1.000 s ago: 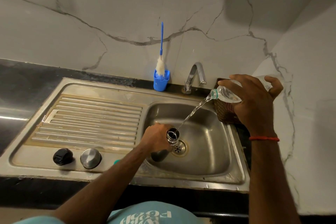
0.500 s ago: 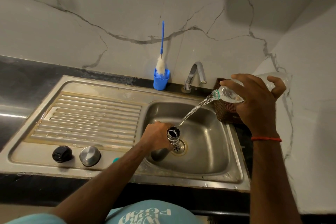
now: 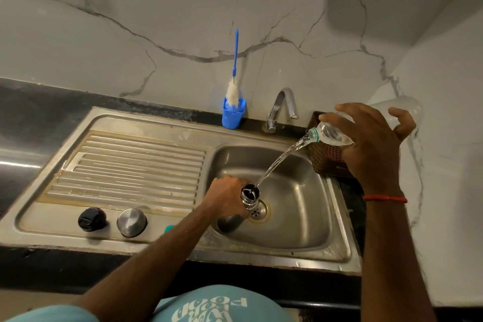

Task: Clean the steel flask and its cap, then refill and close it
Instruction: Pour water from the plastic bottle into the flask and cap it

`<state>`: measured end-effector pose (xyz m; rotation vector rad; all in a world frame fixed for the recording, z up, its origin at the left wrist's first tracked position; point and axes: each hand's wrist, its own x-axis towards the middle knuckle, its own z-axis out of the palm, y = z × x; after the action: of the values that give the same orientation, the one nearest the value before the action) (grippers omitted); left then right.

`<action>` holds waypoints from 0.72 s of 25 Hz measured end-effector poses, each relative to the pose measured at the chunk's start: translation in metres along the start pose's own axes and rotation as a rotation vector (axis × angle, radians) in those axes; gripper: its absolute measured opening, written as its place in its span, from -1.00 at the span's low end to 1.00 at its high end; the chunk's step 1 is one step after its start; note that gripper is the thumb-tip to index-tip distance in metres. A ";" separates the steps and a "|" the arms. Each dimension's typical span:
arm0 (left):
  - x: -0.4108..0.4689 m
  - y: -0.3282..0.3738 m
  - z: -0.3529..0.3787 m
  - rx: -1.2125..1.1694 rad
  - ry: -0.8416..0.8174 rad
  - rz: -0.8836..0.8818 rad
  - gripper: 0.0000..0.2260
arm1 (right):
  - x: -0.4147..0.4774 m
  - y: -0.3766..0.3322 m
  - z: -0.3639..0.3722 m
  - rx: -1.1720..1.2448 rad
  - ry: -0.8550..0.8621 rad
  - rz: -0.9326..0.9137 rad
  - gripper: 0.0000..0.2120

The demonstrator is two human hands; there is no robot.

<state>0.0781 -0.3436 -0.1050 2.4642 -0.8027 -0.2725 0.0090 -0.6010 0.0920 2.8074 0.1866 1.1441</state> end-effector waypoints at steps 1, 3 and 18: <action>0.000 0.000 0.000 0.001 -0.001 0.004 -0.47 | 0.000 0.000 0.001 0.007 0.003 -0.002 -0.61; -0.001 0.000 0.001 0.000 0.004 0.009 -0.47 | -0.001 -0.002 0.002 0.011 0.006 -0.003 -0.60; 0.000 -0.003 0.001 -0.013 -0.029 0.014 -0.49 | -0.011 -0.016 0.025 -0.040 -0.107 -0.105 -0.65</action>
<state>0.0794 -0.3420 -0.1074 2.4467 -0.8277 -0.3074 0.0177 -0.5885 0.0646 2.7781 0.2950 0.9615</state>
